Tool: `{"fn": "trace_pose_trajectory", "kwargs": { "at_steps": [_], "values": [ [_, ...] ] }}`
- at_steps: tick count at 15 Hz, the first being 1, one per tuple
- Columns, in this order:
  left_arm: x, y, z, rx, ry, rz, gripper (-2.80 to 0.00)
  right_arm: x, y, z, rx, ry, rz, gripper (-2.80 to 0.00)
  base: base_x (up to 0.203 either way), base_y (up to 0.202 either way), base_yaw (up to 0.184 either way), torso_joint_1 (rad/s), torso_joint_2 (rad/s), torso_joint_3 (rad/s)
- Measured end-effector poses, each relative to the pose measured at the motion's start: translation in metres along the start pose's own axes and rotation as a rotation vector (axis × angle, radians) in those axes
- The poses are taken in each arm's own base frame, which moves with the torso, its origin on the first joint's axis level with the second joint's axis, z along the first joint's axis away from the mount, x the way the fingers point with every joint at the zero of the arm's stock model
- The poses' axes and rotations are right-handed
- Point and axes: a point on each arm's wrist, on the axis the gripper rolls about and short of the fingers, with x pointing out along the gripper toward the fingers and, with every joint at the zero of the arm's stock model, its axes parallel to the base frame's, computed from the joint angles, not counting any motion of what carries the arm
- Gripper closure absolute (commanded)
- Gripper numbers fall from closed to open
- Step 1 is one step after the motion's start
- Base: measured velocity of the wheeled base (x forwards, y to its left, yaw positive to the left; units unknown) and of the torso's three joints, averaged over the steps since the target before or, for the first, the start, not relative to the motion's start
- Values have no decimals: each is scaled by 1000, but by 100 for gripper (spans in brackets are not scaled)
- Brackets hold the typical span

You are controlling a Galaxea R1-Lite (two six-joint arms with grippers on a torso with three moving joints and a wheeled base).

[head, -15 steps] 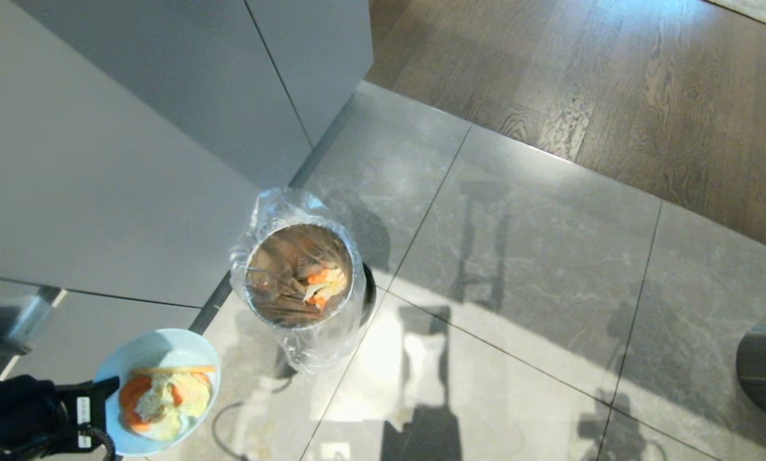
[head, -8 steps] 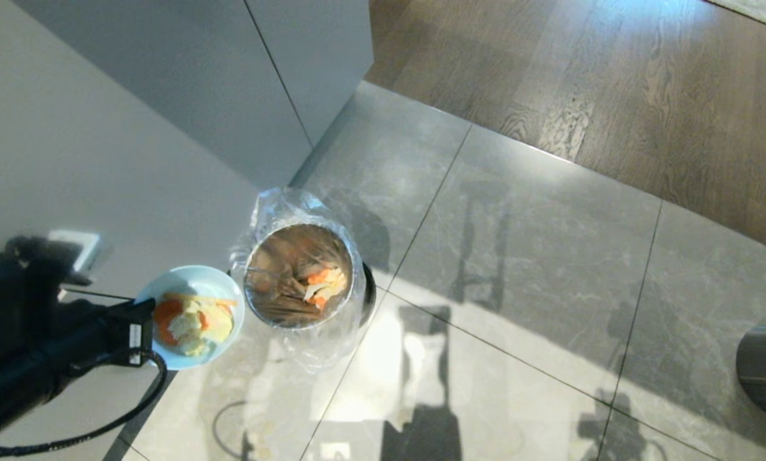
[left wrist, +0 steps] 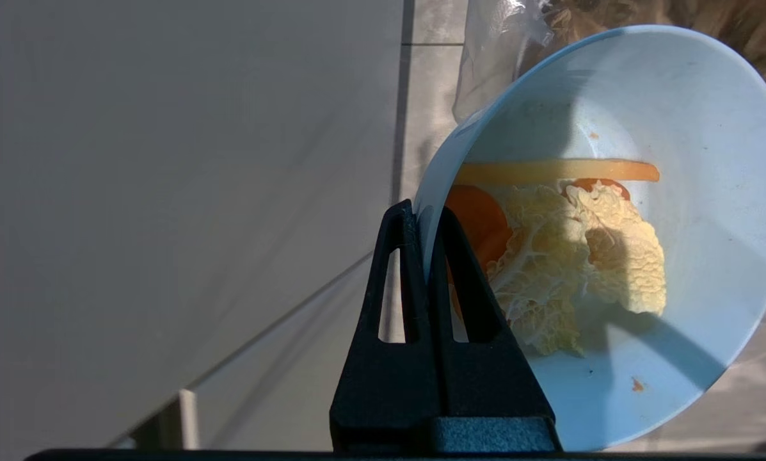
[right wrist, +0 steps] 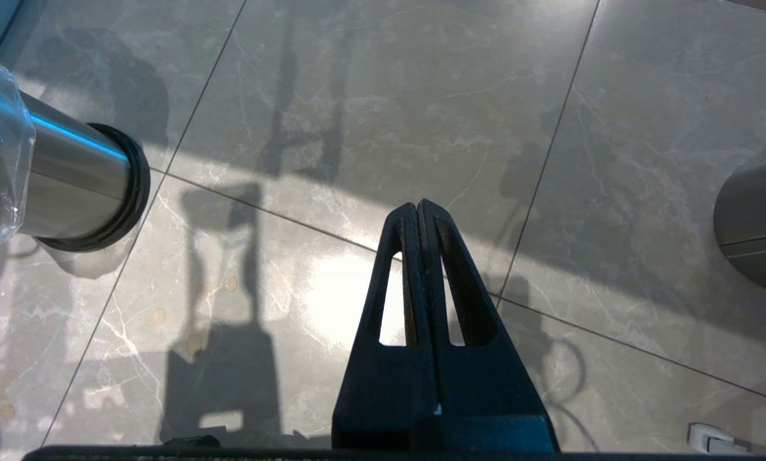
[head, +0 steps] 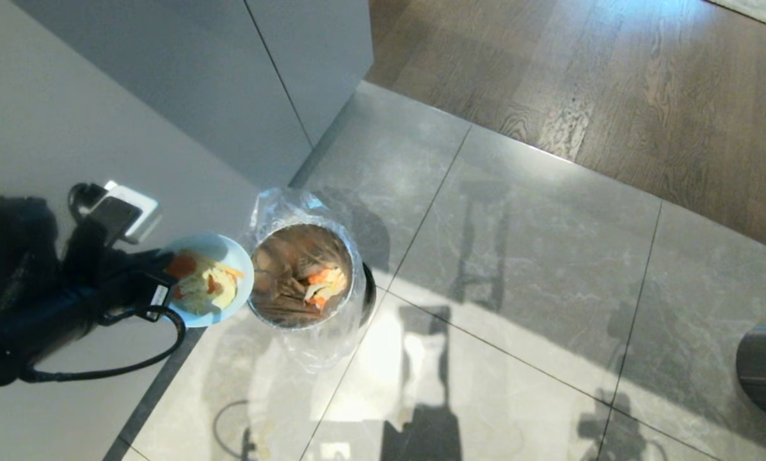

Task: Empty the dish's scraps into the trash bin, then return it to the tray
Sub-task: Move the bowl over the trash can, then pour the leftover food from the bowl into the trash can

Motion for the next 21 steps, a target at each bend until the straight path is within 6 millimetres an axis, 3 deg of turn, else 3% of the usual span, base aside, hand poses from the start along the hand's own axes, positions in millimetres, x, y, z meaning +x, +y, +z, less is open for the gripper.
{"fn": "trace_pose_trajectory", "kwargs": {
  "at_steps": [5, 12, 21],
  "values": [
    [1, -22, 17, 133, -88, -75, 0, 0, 0, 0, 0, 0, 0, 0, 0, 0, 0, 0, 0, 0],
    [-1, -43, 25, 301, -131, -150, 0, 0, 0, 0, 0, 0, 0, 0, 0, 0, 0, 0, 0, 0],
    [-5, -48, 31, 529, -180, -153, 0, 0, 0, 0, 0, 0, 0, 0, 0, 0, 0, 0, 0, 0]
  ]
}}
